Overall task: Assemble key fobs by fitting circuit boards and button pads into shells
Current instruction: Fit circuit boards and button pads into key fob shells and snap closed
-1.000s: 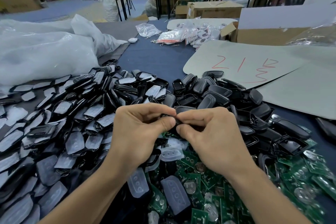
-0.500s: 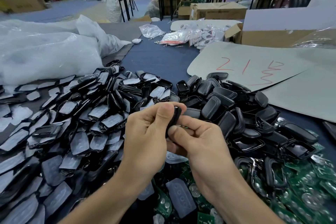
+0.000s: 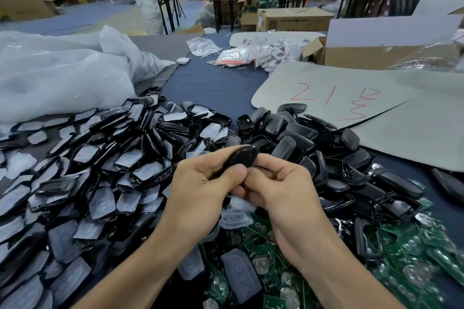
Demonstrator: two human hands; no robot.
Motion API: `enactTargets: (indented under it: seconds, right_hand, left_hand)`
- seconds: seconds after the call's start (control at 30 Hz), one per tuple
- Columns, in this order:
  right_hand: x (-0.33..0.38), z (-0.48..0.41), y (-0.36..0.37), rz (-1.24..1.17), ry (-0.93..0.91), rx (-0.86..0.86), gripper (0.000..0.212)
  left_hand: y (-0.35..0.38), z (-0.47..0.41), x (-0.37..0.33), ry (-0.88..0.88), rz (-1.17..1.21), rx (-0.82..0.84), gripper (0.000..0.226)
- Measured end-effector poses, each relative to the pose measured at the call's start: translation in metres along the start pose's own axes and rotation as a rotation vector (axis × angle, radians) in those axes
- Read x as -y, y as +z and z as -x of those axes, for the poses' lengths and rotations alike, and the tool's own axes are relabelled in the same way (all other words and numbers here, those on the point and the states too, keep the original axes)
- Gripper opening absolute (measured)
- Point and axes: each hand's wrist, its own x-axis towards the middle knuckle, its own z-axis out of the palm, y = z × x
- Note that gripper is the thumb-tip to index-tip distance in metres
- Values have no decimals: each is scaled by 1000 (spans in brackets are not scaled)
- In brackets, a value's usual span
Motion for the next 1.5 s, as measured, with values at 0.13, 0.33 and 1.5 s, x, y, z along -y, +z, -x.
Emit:
enactTargets:
  seconds: [0.13, 0.33, 1.5]
  right_hand:
    - [2, -3, -10, 435, -213, -146, 42]
    - [7, -2, -12, 458, -318, -133, 39]
    - [27, -7, -34, 723, -129, -77, 17]
  left_hand:
    - [2, 6, -1, 127, -353, -92, 62]
    - [1, 10, -3, 129, -462, -197, 65]
    - [-9, 2, 11, 11, -250, -18, 45]
